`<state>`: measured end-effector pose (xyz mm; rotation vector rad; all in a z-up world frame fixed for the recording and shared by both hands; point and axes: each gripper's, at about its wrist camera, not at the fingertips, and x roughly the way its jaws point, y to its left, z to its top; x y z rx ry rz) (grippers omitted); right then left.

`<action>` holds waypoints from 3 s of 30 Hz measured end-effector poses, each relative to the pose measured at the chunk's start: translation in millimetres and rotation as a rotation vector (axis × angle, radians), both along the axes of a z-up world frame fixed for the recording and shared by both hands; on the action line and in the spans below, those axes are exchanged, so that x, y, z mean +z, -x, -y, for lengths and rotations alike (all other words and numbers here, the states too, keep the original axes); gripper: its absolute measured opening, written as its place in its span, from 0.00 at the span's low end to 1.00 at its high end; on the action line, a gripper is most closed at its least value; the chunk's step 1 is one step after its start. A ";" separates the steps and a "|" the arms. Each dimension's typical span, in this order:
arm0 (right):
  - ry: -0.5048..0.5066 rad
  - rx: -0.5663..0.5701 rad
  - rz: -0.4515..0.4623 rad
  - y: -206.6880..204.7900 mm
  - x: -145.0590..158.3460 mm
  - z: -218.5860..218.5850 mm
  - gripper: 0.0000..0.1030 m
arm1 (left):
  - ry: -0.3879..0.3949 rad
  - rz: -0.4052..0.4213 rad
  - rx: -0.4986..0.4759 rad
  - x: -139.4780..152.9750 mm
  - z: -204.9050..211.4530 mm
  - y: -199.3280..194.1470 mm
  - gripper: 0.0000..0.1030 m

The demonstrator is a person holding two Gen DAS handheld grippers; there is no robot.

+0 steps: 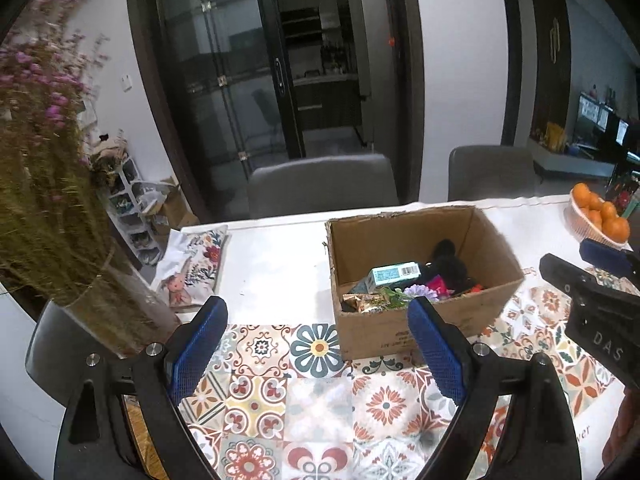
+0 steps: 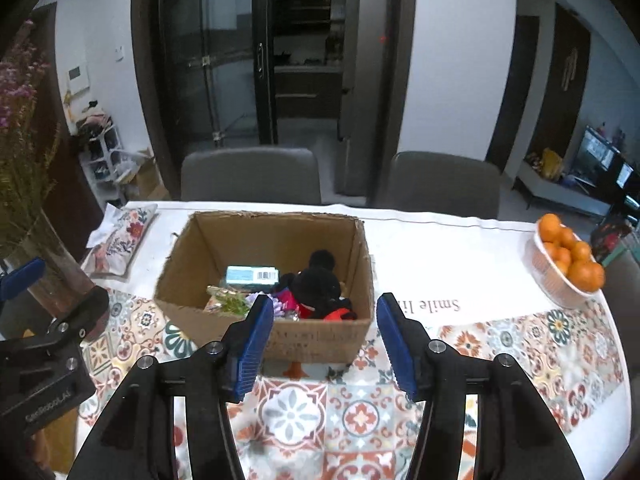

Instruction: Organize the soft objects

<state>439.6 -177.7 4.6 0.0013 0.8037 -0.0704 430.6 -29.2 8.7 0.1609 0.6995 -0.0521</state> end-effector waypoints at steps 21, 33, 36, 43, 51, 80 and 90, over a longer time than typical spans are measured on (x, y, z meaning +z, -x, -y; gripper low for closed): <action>0.033 -0.100 0.199 179.0 58.6 -32.1 0.80 | 0.039 0.159 0.018 46.4 -29.9 163.5 1.00; 0.017 -0.066 0.246 277.2 75.8 -24.0 0.85 | 0.040 0.199 0.058 61.1 -21.7 268.8 1.00; 0.007 -0.064 0.255 296.5 77.5 -20.6 0.86 | 0.036 0.206 0.054 63.6 -19.9 290.5 1.00; -0.009 -0.070 0.272 340.0 83.9 -17.0 0.86 | 0.037 0.232 0.052 70.0 -20.7 332.1 1.00; -0.007 -0.064 0.298 375.2 89.7 -17.3 0.86 | 0.032 0.256 0.044 74.2 -19.1 362.8 1.00; 0.004 -0.076 0.315 411.3 91.6 -15.5 0.86 | 0.018 0.310 0.039 75.4 -15.1 395.3 1.00; 0.000 -0.078 0.313 412.3 91.0 -10.8 0.86 | 0.009 0.314 0.039 74.6 -13.9 396.3 1.00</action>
